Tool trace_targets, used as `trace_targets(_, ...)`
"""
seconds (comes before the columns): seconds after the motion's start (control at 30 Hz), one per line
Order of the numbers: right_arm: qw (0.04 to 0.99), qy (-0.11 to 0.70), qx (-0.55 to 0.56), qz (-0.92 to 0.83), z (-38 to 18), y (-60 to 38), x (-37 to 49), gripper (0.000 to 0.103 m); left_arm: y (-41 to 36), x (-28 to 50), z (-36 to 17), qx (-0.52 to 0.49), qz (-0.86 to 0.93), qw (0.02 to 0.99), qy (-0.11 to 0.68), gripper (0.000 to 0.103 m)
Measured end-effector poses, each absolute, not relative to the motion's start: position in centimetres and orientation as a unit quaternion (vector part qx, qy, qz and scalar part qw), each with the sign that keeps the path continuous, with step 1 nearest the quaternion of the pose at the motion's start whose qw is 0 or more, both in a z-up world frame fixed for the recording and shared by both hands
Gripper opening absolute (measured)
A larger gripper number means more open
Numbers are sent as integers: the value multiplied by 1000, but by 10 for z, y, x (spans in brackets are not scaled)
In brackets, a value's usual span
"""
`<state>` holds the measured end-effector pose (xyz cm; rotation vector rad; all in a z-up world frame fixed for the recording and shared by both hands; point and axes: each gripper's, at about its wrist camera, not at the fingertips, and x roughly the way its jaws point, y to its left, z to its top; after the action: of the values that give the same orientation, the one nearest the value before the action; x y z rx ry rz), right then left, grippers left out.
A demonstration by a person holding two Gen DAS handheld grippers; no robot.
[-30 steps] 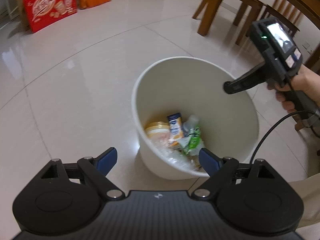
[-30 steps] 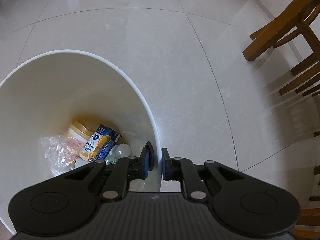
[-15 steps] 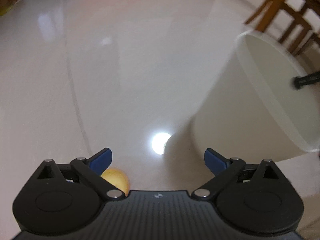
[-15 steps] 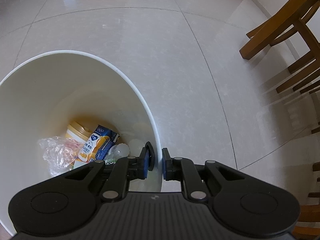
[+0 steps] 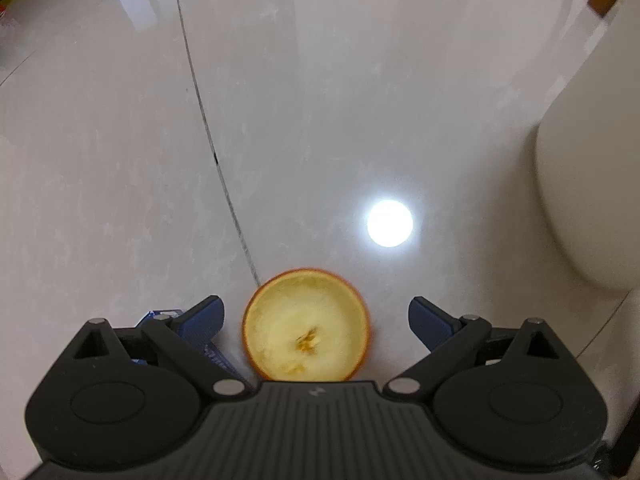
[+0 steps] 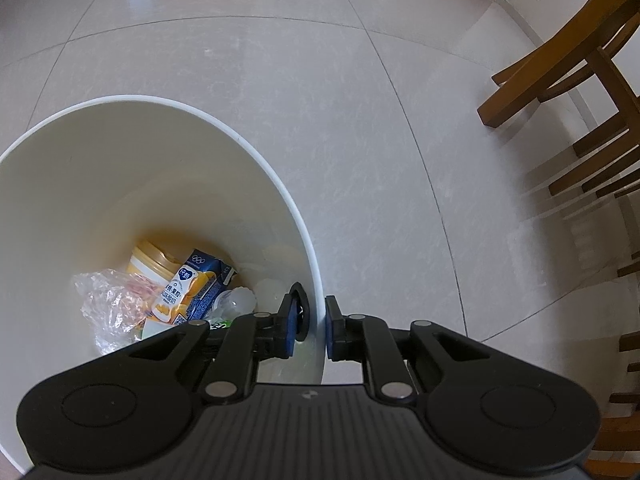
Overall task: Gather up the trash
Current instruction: 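Lower the left gripper onto the orange peel half and grasp it, then carry the orange peel into the wastebasket and open the left gripper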
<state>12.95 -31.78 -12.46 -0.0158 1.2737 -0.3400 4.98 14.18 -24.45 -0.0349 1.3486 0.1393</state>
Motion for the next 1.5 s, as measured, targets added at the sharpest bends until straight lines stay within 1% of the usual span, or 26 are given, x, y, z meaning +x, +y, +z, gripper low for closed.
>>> trace_targets(0.37,789,592,-11,-162,-125,-316,130,18,143,49,-267,-7,82,771,632,97)
trace_targets(0.47,789,592,-11,-162,-125,-315,130,18,140,47,-268,-6,80,775,627,94)
trace_targets(0.5,789,592,-11,-163,-125,-315,130,18,140,46,-268,-10,76,775,627,90)
trace_targets(0.53,789,592,-11,-163,-125,-315,130,18,140,46,-268,-13,74,775,628,83)
trace_targets(0.57,789,592,-12,-163,-125,-315,130,18,139,46,-267,-14,73,774,629,77)
trace_targets(0.7,789,592,-13,-162,-124,-315,130,18,143,44,-263,-16,70,775,627,71)
trace_targets(0.8,790,592,-15,-162,-124,-314,131,18,142,42,-258,-13,69,777,625,70)
trace_targets(0.97,789,592,-15,-162,-124,-315,131,18,135,41,-241,9,51,784,619,69)
trace_targets(1.2,789,592,-17,-163,-124,-314,130,18,119,36,-198,36,10,791,610,69)
trace_targets(1.33,789,591,-20,-164,-125,-313,130,18,108,37,-160,46,-19,799,599,69)
trace_targets(1.5,790,590,-19,-165,-126,-313,129,18,84,34,-97,66,-72,807,583,69)
